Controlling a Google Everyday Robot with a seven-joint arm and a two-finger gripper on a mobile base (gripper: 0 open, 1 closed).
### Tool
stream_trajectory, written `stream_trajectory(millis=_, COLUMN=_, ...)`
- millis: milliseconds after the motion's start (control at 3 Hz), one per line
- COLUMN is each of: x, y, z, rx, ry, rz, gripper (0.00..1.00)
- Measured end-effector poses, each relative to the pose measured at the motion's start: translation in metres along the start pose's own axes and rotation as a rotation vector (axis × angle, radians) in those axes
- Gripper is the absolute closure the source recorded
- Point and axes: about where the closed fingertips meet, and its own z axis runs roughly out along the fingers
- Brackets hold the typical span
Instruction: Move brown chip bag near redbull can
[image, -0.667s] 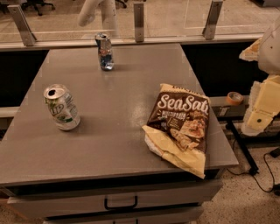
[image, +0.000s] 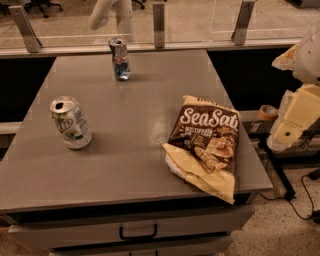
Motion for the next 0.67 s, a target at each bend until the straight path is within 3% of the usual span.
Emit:
stream_trajectory(millis=333, x=-0.013, y=-0.002, z=0.023, rx=0.011, ry=-0.113, rz=0.134, gripper=0.0)
stream_trajectory(millis=667, x=-0.03, y=-0.013, z=0.053, rx=0.061, ry=-0.186, rz=0.282, gripper=0.0)
